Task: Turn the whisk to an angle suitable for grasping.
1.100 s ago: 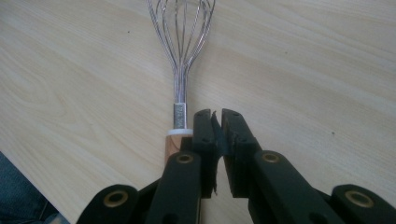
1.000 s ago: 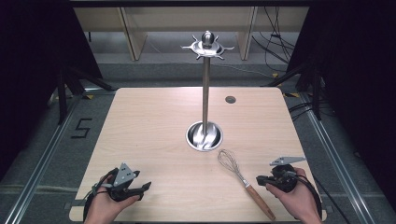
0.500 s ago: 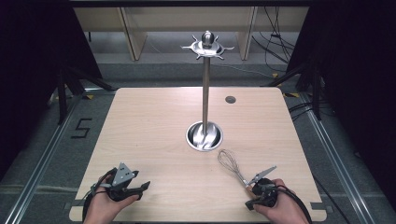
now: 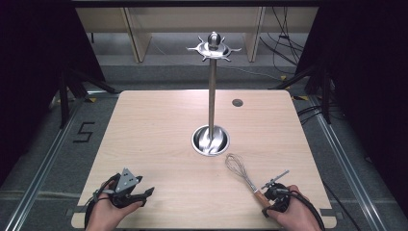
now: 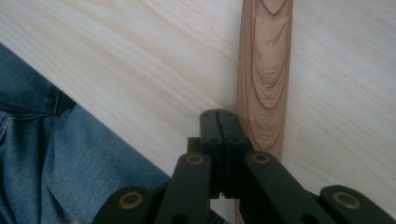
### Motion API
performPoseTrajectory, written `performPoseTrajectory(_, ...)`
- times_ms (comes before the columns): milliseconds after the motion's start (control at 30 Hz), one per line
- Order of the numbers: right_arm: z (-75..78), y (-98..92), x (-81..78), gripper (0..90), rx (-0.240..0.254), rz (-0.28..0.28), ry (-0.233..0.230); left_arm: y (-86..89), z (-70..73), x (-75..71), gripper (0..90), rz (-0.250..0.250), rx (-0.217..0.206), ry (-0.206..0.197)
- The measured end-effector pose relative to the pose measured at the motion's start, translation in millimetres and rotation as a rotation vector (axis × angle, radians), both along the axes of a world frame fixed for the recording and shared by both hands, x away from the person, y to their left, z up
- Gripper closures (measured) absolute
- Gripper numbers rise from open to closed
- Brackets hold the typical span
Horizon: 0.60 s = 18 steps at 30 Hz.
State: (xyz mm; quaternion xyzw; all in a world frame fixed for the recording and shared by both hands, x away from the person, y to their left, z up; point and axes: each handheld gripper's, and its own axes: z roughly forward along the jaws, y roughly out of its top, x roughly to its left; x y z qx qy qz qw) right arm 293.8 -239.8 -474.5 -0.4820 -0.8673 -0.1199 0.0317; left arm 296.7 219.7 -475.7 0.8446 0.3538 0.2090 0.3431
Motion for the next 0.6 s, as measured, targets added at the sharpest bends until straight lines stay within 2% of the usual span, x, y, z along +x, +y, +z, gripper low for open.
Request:
performPoseTrajectory(33, 0.1, -0.6, 0.4, 90.0, 0.006, -0.006, 0.013, -0.9, 0.1, 0.4, 40.1, -0.002, 0.002, 0.000)
performPoseTrajectory(67, 0.2, -2.0, 1.9, 90.0, -0.012, -0.009, 0.002, -2.7, -1.0, -0.1, 40.1, 0.007, -0.015, -0.003)
performPoseTrajectory(100, -0.7, -4.4, 4.3, 90.0, -0.028, -0.007, -0.015, -1.6, 0.1, 1.7, 40.1, -0.020, 0.011, -0.016)
performPoseTrajectory(133, -0.7, -5.0, 5.0, 90.0, -0.043, -0.037, -0.017, -2.1, 0.8, 0.9, 40.1, -0.024, 0.018, -0.011)
performPoseTrajectory(167, -0.2, -8.1, 8.7, 90.0, -0.072, -0.041, -0.019, -2.9, 0.4, 0.3, 40.1, -0.018, 0.012, -0.007)
performPoseTrajectory(200, -1.7, -12.2, 13.0, 90.0, -0.074, -0.005, -0.055, -4.5, -1.1, -0.9, 40.1, -0.004, -0.010, 0.001)
performPoseTrajectory(233, 0.6, -11.9, 15.4, 90.0, -0.090, -0.075, -0.035, -4.1, -0.9, -0.2, 40.1, -0.015, -0.003, -0.003)
performPoseTrajectory(300, 1.5, -16.1, 23.7, 90.0, -0.126, -0.082, -0.043, -4.6, -0.9, -1.0, 40.2, -0.010, -0.008, 0.004)
performPoseTrajectory(333, 1.3, -18.6, 28.4, 90.0, -0.138, -0.097, -0.055, -3.0, 0.8, 0.8, 40.1, -0.035, 0.023, -0.013)
performPoseTrajectory(500, 3.8, -27.8, 52.7, 90.0, -0.183, -0.153, -0.061, -3.4, 0.7, 0.1, 40.1, -0.035, 0.019, -0.009)
performPoseTrajectory(533, 5.0, -29.7, 55.3, 90.0, -0.191, -0.136, -0.061, -3.4, 0.5, 0.3, 40.1, -0.034, 0.018, -0.009)
performPoseTrajectory(567, 5.8, -31.2, 57.6, 90.0, -0.169, -0.138, -0.043, -4.8, -0.5, -1.6, 40.1, -0.010, -0.005, 0.010)
performPoseTrajectory(600, 5.7, -32.3, 58.1, 90.0, -0.188, -0.117, -0.062, -4.7, -1.2, -0.6, 40.1, -0.017, -0.011, 0.005)
